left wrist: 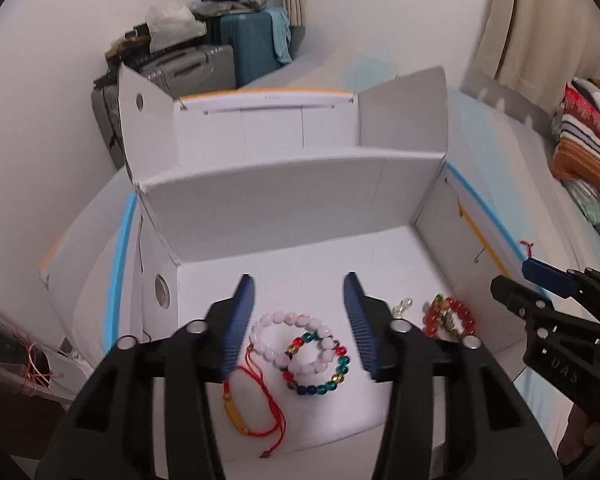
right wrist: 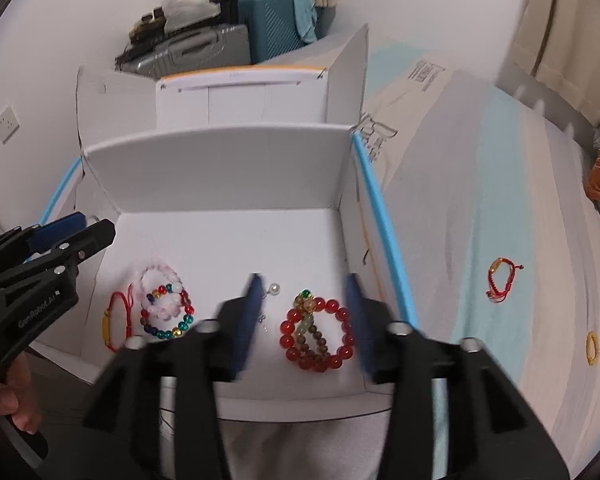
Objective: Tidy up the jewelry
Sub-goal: 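Open both tools to drop the two bracelets into the box, then move both tools back over the red string and yellow bead bracelets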
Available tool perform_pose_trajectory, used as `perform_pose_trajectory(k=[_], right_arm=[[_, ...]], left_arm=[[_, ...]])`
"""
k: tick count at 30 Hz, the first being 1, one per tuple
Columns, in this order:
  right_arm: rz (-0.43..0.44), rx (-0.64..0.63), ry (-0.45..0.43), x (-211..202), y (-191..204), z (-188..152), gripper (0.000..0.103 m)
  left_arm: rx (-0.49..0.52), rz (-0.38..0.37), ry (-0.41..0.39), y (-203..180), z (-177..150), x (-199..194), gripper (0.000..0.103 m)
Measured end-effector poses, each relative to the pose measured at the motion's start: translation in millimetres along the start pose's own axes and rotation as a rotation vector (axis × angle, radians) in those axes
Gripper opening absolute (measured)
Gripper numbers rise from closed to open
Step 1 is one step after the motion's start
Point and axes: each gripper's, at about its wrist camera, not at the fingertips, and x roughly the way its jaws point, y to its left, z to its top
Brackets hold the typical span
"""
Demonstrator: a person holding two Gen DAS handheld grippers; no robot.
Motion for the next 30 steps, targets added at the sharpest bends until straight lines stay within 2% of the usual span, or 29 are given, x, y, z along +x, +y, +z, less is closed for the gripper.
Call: perform_pose_trajectory(k=[1,2,3,5,10,13,16,30], right_arm=[[-0.003,0.003,-0.006,-3,-3,0,0.049],[-0.007,0.006,-0.011,-5,-6,0,0.057],[-0.018,0.011,-0.021,-9,-10,0,0.067],[-0.053,0.026,-0.059,-19,-23,-1,0.077],[-0.098,0.064,-0.079,-34,-54,-4,0.087],[-0.141,0.089,-0.103,-45,-75,-8,0.093],[-0.175,0.117,-0.116,-55,-98,-15,0.096],[-0.313,0.247,-0.114,-108,-235,-69,0.096]], left_arm=[[0.005,0.001,-0.011,-3,2,-3,0.057],[0.01,0.003,-0.019,-6,3,-6,0.061],[0.015,0.012,-0.027,-9,5,-8,0.07],[0.018,0.029,-0.042,-16,7,-13,0.077],[0.031,0.008,-0.066,-35,11,-21,0.092],[0.028,-0.032,-0.076,-50,13,-24,0.097],[0.057,-0.053,-0.082,-73,15,-26,0.097],[0.155,-0.141,-0.106,-184,15,-39,0.097]])
